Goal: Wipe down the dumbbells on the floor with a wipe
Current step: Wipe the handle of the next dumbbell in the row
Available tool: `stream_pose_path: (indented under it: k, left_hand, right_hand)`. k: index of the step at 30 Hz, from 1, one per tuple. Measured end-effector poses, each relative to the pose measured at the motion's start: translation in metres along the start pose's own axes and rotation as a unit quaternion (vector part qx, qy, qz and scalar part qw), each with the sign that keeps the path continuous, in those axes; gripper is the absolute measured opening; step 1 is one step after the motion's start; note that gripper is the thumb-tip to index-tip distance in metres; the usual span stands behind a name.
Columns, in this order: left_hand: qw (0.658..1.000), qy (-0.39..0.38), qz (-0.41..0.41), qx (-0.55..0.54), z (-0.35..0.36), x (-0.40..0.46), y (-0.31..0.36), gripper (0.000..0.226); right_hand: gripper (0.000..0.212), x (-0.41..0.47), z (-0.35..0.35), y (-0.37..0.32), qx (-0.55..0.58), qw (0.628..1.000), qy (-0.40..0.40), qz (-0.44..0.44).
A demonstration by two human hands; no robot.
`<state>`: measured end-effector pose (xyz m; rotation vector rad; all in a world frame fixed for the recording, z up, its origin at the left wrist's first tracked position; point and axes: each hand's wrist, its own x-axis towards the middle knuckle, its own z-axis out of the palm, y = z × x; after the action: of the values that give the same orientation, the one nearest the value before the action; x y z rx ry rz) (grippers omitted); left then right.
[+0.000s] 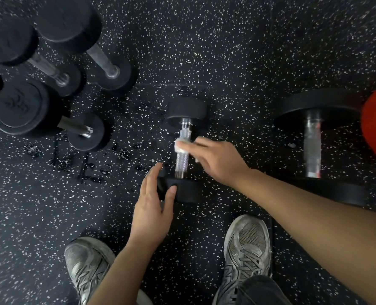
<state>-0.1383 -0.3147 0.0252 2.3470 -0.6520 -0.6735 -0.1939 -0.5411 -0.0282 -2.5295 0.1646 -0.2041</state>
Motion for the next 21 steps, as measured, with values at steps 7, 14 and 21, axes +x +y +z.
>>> stream_pose_path:
  k: [7,14,21]
  left_hand:
    - [0.998,0.044,-0.039,-0.011,0.001,-0.008,-0.007,0.067]
    - [0.998,0.034,-0.046,0.005,-0.006,-0.009,-0.011,0.084]
    - [0.998,0.038,-0.051,-0.009,-0.011,-0.007,-0.019,0.078]
  right_hand:
    - [0.054,0.04,-0.01,-0.002,-0.095,0.992,-0.01,0.085]
    - [0.059,0.038,0.02,-0.016,-0.051,0.997,-0.043,0.04]
    - [0.064,0.024,0.028,-0.019,-0.053,0.986,-0.089,-0.128]
